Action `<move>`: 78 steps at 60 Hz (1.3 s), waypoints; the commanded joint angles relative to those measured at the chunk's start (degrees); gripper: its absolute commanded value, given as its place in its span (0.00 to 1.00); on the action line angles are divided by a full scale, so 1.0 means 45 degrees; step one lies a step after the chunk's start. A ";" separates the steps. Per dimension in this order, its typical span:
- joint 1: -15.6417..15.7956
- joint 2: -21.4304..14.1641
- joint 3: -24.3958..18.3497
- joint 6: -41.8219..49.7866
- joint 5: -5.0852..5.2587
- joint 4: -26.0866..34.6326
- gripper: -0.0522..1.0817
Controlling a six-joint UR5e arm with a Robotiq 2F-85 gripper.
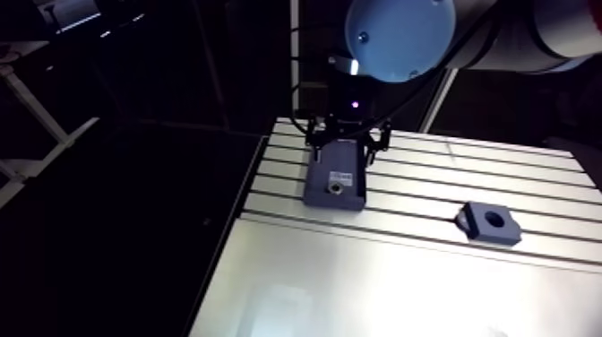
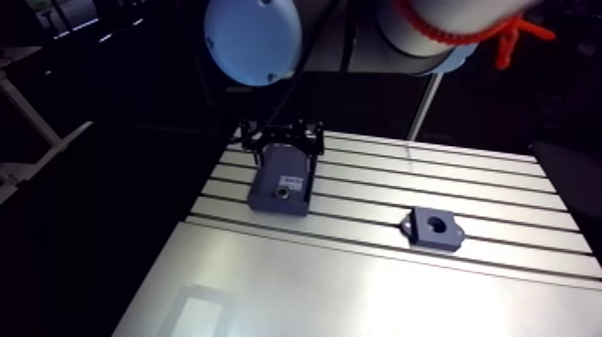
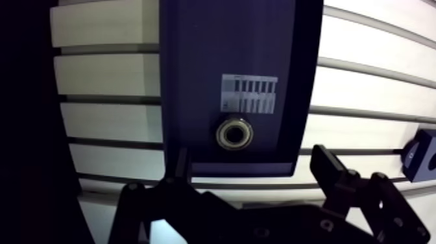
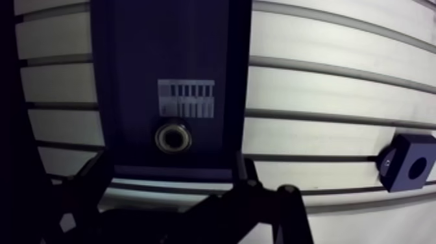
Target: Pick up the bearing and press it into the housing until flush.
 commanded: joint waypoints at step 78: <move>0.0146 0.0810 0.0538 0.0017 0.0004 -0.0899 0.33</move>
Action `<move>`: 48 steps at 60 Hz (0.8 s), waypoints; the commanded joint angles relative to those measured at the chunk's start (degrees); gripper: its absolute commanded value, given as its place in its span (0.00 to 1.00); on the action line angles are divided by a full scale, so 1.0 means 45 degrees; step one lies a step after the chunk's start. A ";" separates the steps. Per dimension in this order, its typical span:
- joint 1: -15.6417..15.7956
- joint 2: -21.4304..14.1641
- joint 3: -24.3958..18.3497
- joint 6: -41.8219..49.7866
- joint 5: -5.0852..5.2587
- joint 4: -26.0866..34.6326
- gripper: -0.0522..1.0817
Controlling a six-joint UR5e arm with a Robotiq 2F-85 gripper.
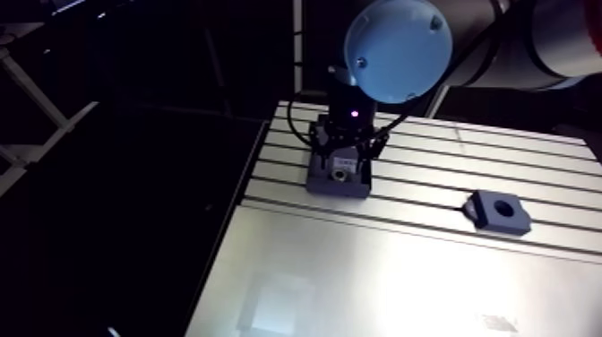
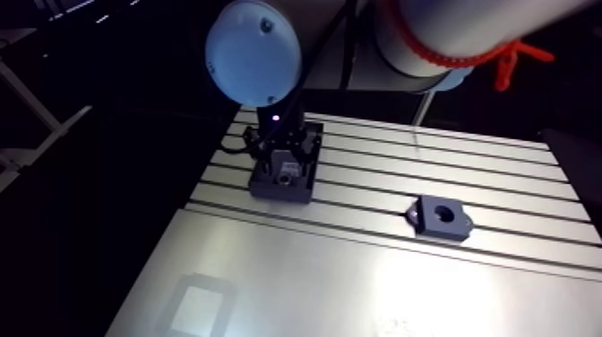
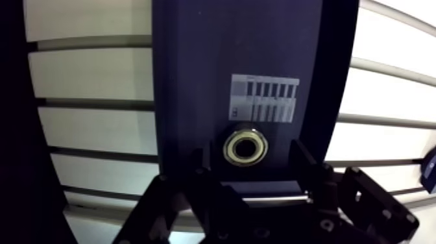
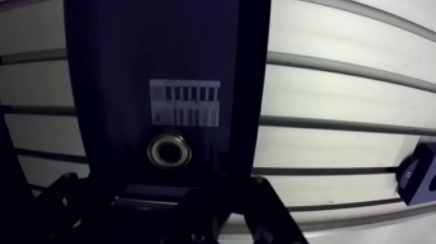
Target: Pick up the bearing and press it into the housing until flush.
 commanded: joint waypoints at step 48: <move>0.0183 0.0158 -0.0017 0.0017 -0.0008 -0.0006 0.36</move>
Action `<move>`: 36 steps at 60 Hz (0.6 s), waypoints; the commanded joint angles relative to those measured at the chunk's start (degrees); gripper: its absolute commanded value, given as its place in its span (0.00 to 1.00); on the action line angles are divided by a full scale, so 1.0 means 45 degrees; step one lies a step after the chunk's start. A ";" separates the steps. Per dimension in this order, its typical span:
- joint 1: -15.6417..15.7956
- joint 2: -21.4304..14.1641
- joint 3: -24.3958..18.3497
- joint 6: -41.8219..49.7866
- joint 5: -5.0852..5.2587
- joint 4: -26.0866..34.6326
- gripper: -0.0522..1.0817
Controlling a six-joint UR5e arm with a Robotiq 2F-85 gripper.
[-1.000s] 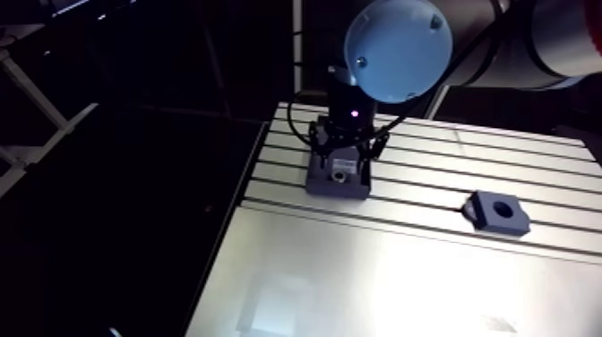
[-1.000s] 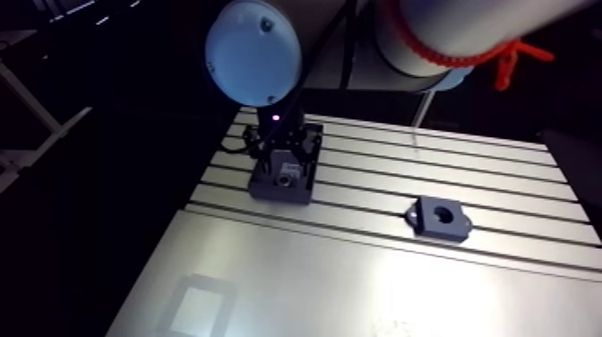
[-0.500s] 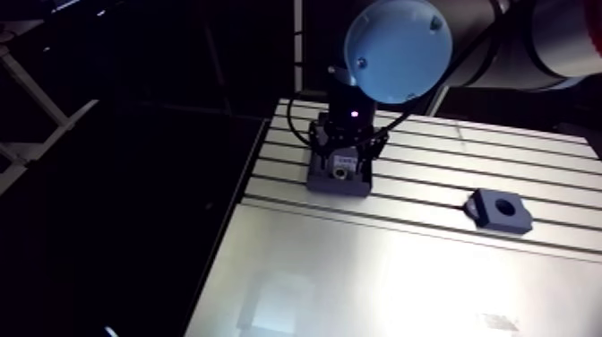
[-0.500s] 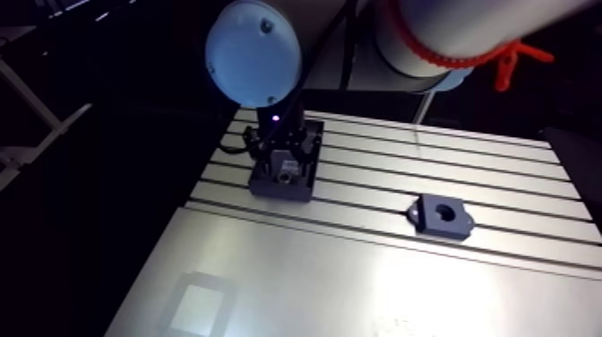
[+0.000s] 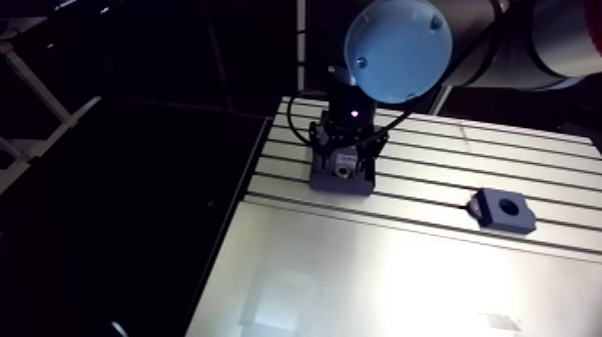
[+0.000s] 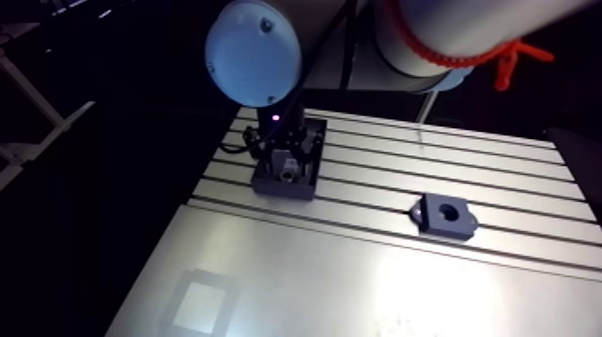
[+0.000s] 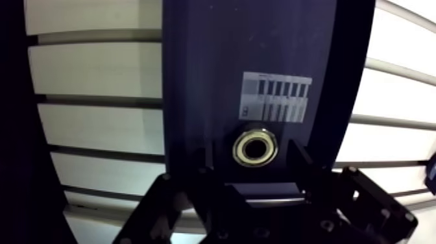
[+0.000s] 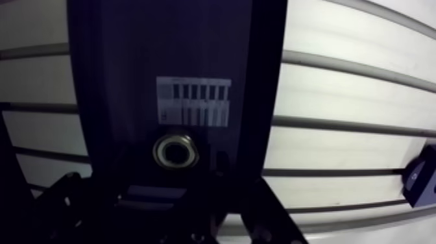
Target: Pick up the bearing and press it into the housing until flush.
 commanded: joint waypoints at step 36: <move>0.0029 0.0040 0.0012 -0.0021 -0.0075 -0.0157 0.41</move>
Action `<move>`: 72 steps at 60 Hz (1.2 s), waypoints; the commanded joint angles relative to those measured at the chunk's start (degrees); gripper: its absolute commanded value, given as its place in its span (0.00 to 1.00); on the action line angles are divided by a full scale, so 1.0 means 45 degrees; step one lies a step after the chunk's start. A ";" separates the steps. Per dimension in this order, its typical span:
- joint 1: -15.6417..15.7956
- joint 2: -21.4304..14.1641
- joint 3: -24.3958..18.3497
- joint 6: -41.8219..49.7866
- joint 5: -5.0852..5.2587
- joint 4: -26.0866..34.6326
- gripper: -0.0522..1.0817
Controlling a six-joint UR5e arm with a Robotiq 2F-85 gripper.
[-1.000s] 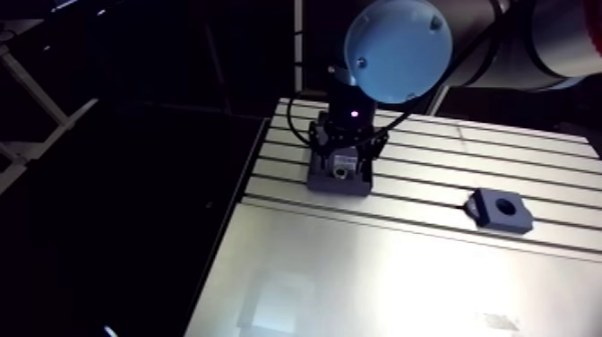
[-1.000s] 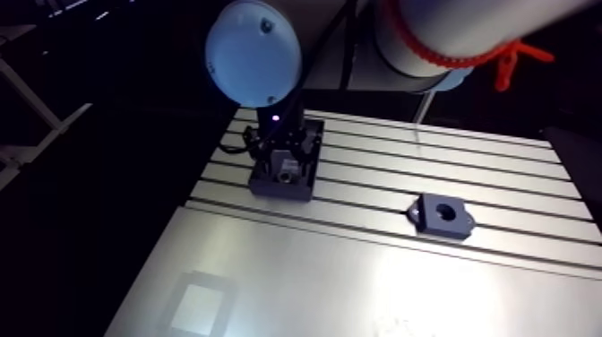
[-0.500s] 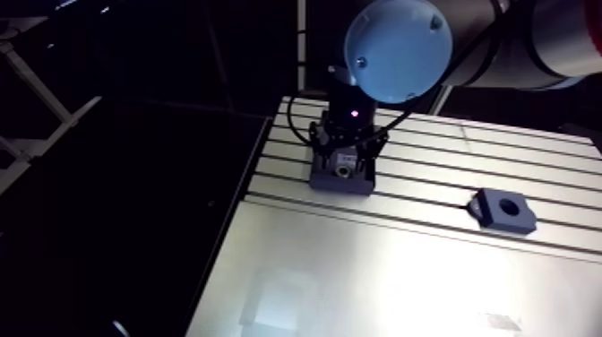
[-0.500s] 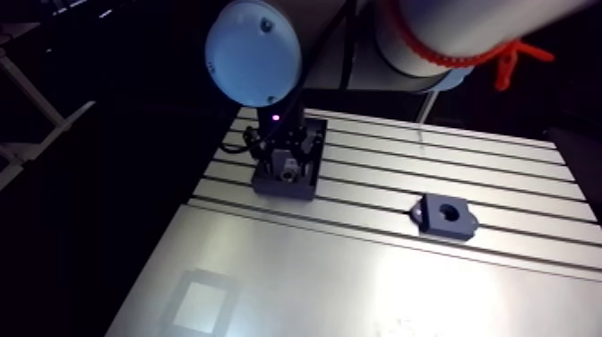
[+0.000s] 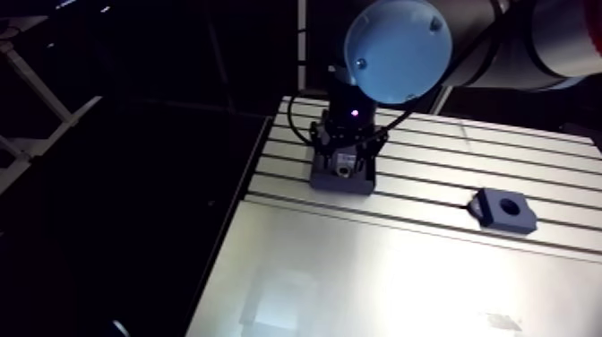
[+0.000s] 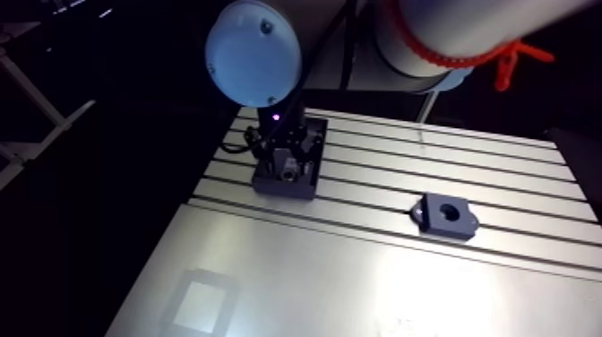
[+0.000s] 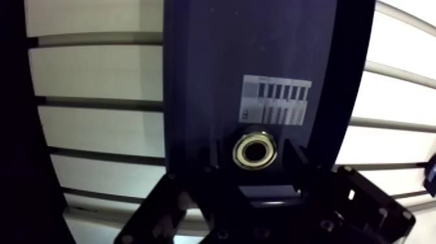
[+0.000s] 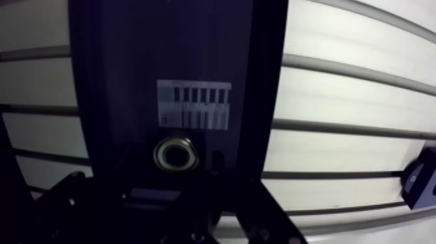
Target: Pick up the bearing and press it into the housing until flush.
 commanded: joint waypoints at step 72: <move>-0.0016 0.0080 0.0000 -0.0004 -0.0032 -0.0032 0.55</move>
